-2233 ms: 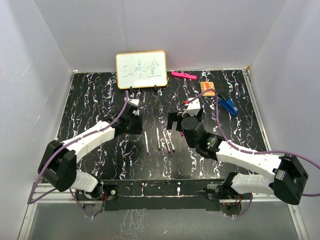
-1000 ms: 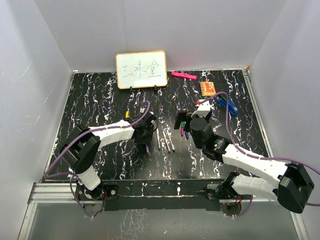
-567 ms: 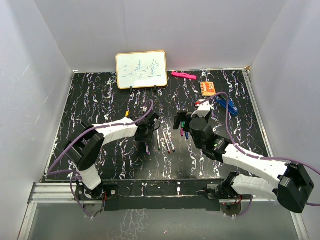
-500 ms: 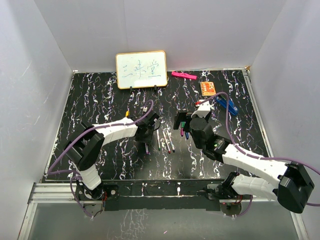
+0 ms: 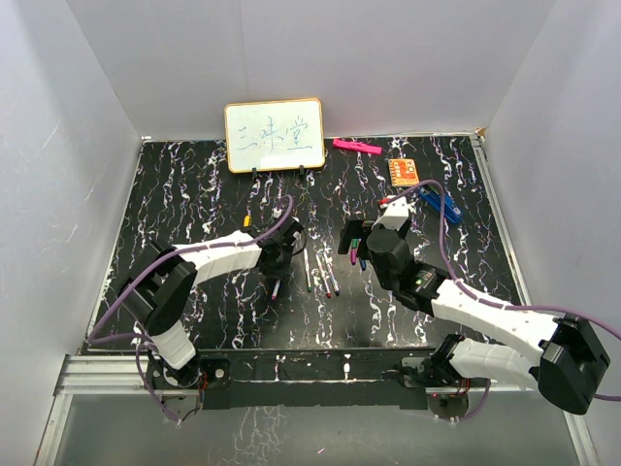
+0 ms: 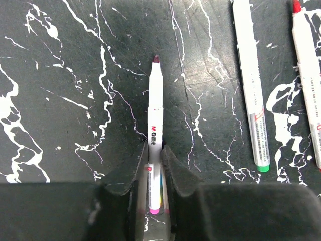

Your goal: Insert the pens into the pen caps

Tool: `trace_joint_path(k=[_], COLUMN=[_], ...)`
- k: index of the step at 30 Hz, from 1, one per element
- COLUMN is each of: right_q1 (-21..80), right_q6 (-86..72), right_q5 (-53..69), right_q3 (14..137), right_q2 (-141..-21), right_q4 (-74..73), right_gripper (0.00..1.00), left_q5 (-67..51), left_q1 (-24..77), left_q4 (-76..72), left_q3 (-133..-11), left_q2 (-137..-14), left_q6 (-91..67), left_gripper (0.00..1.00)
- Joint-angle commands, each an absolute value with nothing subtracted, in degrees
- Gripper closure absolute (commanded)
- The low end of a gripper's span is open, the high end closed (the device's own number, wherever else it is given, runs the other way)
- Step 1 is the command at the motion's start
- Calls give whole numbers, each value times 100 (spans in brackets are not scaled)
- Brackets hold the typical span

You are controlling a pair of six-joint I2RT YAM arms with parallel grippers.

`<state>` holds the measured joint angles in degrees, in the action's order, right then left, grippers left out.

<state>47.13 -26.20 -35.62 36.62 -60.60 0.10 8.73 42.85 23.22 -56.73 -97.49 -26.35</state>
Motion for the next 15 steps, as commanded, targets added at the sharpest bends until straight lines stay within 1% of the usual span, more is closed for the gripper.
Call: trace_joint_path(k=[1,7,13,14,15], right_q1=[4691,4693,4657,4624,4597], right_q6=[-2783,-2804,-3006,-3048,-3088], right_q5=[-3573,-3571,-3988,-4033,-4054], right_q3=[3809,3893,4004,4052,4112], right_q2=[-5986,-6065,-6311,-6403,-6500], right_q4=[89,-3,-289,-389,-495], right_gripper=[2,2,2,4,8], left_q5=[459,192,268,292,324], left_q1=[4298,4297,4298,4298,4298], left_q4=[3100,3194,3245,3253,3262], left_q3=[-5278,-5180,-5108,-5117,-5121], left_q2=[-9882,-9854,-9660,-9644,-9628], left_q6=[-2654,-2610,-2572,-2563,-2558], left_gripper=[99,100,100,100,100])
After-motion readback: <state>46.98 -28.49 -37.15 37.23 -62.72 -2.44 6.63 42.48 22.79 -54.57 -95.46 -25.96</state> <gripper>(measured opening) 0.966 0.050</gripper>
